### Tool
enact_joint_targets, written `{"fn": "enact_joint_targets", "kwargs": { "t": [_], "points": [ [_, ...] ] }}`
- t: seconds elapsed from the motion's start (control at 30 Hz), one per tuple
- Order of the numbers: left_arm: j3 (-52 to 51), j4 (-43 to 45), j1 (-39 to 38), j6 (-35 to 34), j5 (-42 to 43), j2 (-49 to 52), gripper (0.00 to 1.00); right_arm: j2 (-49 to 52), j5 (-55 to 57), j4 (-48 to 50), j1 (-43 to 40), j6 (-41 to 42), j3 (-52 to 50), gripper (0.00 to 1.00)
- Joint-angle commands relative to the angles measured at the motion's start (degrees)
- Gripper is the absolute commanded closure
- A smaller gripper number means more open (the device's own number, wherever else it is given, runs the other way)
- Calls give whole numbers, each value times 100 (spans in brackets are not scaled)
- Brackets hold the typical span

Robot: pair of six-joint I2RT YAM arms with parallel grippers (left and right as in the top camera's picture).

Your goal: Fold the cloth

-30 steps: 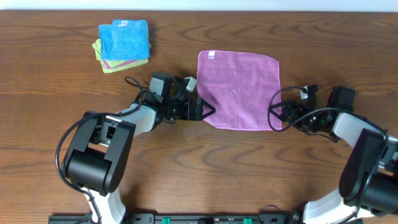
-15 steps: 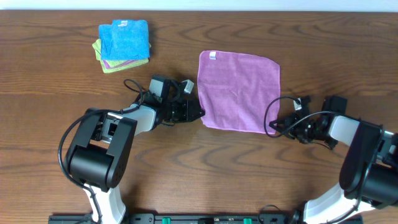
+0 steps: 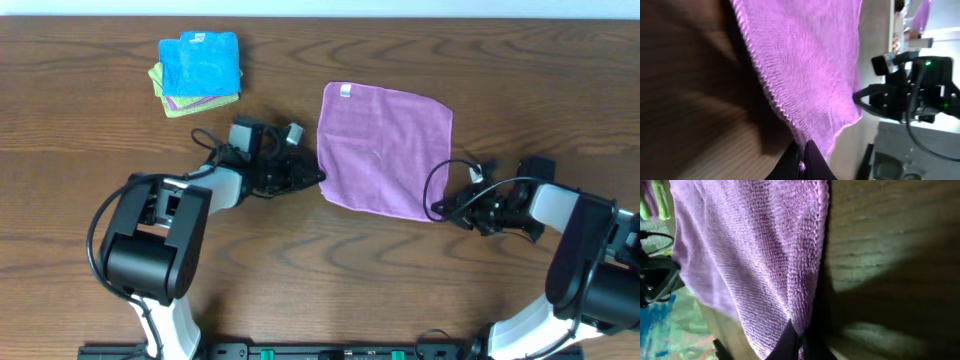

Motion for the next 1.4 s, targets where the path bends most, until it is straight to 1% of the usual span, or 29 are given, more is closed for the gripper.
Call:
{"fn": "enact_joint_targets", "kwargs": {
  "t": [0.0,0.1,0.2,0.3,0.47,0.6,0.9,1.03,1.17,1.37],
  "points": [
    [22,-2,85,-195,428,55,94,-197,586,-160,46,24,90,99],
    [24,-7,68,-260,483,9,94,-621,586,-256,46,42,133,99],
    [24,0,7,-282,455,-160,94,-999,586,-251,46,280,151,99],
    [28,-4,-87,-302,326,-444,94,-1307,586,-267,50,481,195,99],
    [28,-87,-308,-302,186,-973,94,-1646,586,-490,114,560,326,99],
    [28,-396,-501,-289,-114,-1327,94,-1777,584,-538,114,772,442,99],
    [28,-710,-820,-297,-168,-1364,94,-1834,494,-763,254,894,498,99],
    [28,-710,-855,-310,-426,-1364,94,-2024,474,-649,271,1110,516,99],
    [28,-688,-815,-470,-789,-1364,94,-2177,481,-435,273,1239,588,98],
    [28,-520,-815,-472,-1486,-1364,94,-2184,479,144,273,1598,599,98]
  ]
}}
